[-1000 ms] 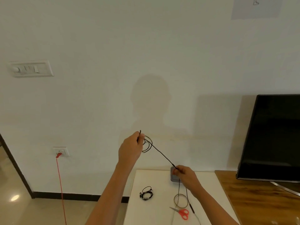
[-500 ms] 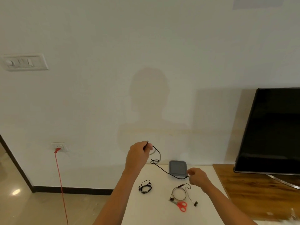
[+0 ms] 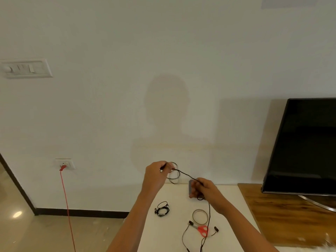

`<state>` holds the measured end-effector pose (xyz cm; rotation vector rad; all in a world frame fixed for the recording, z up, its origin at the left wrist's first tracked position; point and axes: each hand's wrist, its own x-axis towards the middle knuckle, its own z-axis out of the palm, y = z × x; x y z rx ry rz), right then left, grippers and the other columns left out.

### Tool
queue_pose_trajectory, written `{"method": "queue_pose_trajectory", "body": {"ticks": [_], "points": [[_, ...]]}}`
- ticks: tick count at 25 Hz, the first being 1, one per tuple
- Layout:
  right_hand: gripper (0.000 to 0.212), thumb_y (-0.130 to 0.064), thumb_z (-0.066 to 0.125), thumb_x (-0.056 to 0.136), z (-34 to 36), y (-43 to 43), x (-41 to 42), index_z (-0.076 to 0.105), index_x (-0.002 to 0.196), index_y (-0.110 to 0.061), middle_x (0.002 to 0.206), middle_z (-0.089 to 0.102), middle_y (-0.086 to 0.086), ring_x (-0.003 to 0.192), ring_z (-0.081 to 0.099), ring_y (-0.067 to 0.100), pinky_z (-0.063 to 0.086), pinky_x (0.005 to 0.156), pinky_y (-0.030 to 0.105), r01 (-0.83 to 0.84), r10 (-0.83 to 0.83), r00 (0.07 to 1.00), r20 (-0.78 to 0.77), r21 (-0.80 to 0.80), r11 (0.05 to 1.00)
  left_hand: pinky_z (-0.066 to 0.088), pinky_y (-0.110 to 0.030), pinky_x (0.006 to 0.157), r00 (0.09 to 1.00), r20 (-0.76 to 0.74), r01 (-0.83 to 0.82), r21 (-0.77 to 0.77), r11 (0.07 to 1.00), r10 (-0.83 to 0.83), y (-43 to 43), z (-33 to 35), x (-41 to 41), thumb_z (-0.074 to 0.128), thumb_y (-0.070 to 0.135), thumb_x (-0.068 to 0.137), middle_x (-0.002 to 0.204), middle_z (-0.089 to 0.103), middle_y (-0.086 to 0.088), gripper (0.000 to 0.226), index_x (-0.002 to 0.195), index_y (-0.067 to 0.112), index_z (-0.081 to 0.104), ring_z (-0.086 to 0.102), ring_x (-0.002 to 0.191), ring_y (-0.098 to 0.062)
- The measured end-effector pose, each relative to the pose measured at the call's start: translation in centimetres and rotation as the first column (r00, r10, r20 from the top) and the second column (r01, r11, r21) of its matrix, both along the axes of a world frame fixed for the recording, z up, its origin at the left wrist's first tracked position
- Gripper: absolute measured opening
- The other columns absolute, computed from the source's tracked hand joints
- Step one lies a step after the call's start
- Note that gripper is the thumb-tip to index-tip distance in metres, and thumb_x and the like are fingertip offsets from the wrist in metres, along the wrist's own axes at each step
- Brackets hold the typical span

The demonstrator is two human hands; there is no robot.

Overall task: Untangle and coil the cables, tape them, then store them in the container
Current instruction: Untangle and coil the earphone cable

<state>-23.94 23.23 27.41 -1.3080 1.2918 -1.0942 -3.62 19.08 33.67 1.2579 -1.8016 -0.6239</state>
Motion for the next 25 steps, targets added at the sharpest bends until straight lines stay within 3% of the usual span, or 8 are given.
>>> {"method": "queue_pose_trajectory", "body": {"ticks": [2, 4, 6, 8, 13, 19, 23, 25], "points": [[0.024, -0.006, 0.033, 0.101, -1.5, -0.4, -1.3, 0.055, 0.091, -0.003, 0.084, 0.064, 0.019, 0.067, 0.068, 0.017, 0.044, 0.062, 0.026, 0.174, -0.171, 0.985, -0.033, 0.109, 0.979, 0.040, -0.006, 0.062, 0.997, -0.051, -0.059, 0.027, 0.998, 0.061, 0.1, 0.7, 0.9, 0.050, 0.023, 0.097, 0.071, 0.065, 0.017, 0.031, 0.075, 0.019, 0.070, 0.060, 0.068, 0.003], [0.015, -0.003, 0.044, 0.093, -1.9, -0.4, -2.3, 0.052, 0.105, -0.004, 0.106, 0.061, 0.020, 0.086, 0.064, 0.022, 0.043, 0.067, 0.028, 0.250, -0.154, 0.913, -0.378, 0.218, 0.944, 0.039, -0.008, 0.060, 0.992, -0.061, -0.102, 0.068, 0.992, 0.106, 0.4, 1.2, 1.1, 0.046, 0.025, 0.099, 0.071, 0.062, 0.013, 0.034, 0.073, 0.019, 0.067, 0.057, 0.068, -0.002], [0.064, -0.005, 0.061, 0.079, -1.1, -0.4, -1.5, 0.032, 0.136, -0.010, 0.132, 0.040, 0.004, 0.122, 0.044, 0.023, 0.044, 0.091, 0.029, 0.047, 0.105, 0.800, -0.590, 0.237, 0.970, 0.039, -0.015, 0.059, 0.999, -0.032, -0.026, 0.173, 0.984, 0.032, 0.9, 1.5, 0.8, 0.044, 0.030, 0.099, 0.073, 0.061, 0.005, 0.037, 0.070, 0.020, 0.064, 0.054, 0.065, -0.014], [0.090, -0.012, 0.070, 0.077, 1.4, -0.2, 0.8, 0.015, 0.148, -0.023, 0.141, 0.025, -0.014, 0.134, 0.026, 0.008, 0.031, 0.109, 0.029, -0.230, 0.249, 0.883, -0.398, 0.095, 0.968, 0.038, -0.021, 0.057, 0.993, 0.013, 0.105, 0.324, 0.940, -0.115, 1.5, 1.8, -0.3, 0.043, 0.040, 0.098, 0.070, 0.056, 0.001, 0.041, 0.066, 0.021, 0.060, 0.047, 0.064, -0.016], [0.017, -0.009, 0.048, 0.097, 5.3, -0.8, 3.1, 0.061, 0.108, -0.007, 0.084, 0.067, 0.003, 0.073, 0.065, 0.016, 0.055, 0.074, 0.028, -0.207, 0.147, 0.964, -0.222, -0.273, 0.939, 0.023, -0.019, 0.047, 0.973, -0.159, 0.227, 0.509, 0.830, -0.168, 2.2, 2.7, -0.6, 0.039, 0.045, 0.098, 0.051, 0.036, 0.009, 0.044, 0.062, 0.020, 0.048, 0.026, 0.046, -0.009], [0.022, -0.014, 0.054, 0.094, 4.2, -1.5, 1.8, 0.069, 0.080, -0.020, 0.061, 0.063, -0.007, 0.052, 0.049, 0.008, 0.039, 0.050, 0.019, 0.140, -0.228, 0.943, -0.243, -0.332, 0.933, 0.025, -0.014, 0.042, 0.768, -0.619, 0.575, 0.556, 0.601, -0.162, 3.5, 2.2, 1.0, 0.040, 0.017, 0.101, 0.058, 0.042, 0.007, 0.027, 0.080, 0.014, 0.057, 0.028, 0.046, -0.004], [0.029, -0.009, 0.048, 0.095, 1.9, 1.7, 5.7, 0.065, 0.074, -0.020, 0.051, 0.056, -0.010, 0.048, 0.046, 0.002, 0.035, 0.047, 0.013, 0.055, -0.090, 0.969, -0.229, -0.154, 0.986, 0.053, -0.018, 0.056, 0.408, -0.913, 0.559, 0.263, 0.786, 0.015, 2.8, 2.8, 0.1, 0.044, 0.018, 0.098, 0.085, 0.070, -0.008, 0.022, 0.088, 0.009, 0.062, 0.068, 0.071, -0.013], [0.029, -0.013, 0.047, 0.097, 1.1, 4.5, 7.2, 0.062, 0.074, -0.022, 0.050, 0.058, -0.016, 0.045, 0.047, -0.001, 0.035, 0.049, 0.009, -0.041, -0.004, 0.959, -0.284, -0.152, 0.988, 0.059, -0.033, 0.077, 0.419, -0.908, 0.489, 0.212, 0.846, -0.015, 2.1, 2.2, 0.4, 0.043, 0.018, 0.099, 0.100, 0.073, -0.014, 0.026, 0.091, 0.006, 0.065, 0.071, 0.097, -0.025]]}}
